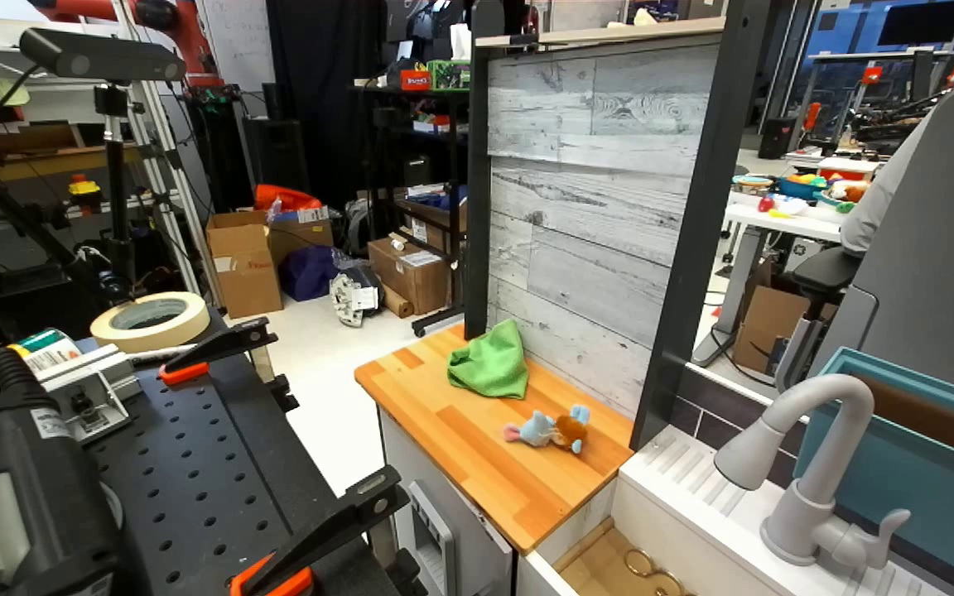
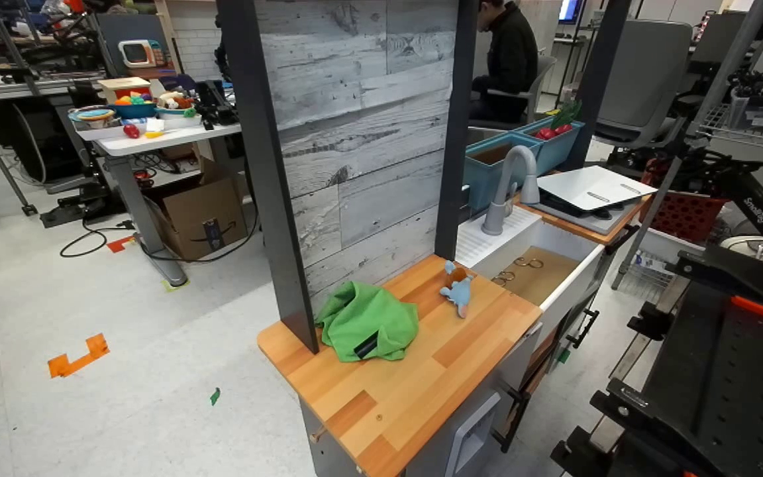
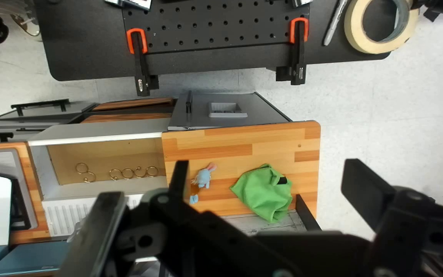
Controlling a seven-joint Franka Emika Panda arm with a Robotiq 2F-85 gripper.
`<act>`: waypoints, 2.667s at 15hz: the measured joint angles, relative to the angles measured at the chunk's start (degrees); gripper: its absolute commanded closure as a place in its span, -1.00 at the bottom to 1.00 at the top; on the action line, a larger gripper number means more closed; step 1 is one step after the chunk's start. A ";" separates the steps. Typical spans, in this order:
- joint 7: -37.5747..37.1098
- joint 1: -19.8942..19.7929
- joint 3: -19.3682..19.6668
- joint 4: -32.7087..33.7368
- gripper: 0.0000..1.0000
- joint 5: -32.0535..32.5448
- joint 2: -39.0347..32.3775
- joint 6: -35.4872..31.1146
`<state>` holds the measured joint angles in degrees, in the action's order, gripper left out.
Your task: Unfold the green towel once from left to right.
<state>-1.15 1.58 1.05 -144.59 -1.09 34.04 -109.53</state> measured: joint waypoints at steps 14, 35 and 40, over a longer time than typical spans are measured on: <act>0.00 0.00 0.00 0.00 -1.00 0.00 0.00 0.00; -7.47 0.17 -4.53 -0.48 -1.00 -0.72 -16.67 -16.54; -10.79 0.43 -6.04 2.66 -1.00 -0.41 -30.29 -24.85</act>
<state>-11.94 2.01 -4.99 -141.94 -1.50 3.76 -134.38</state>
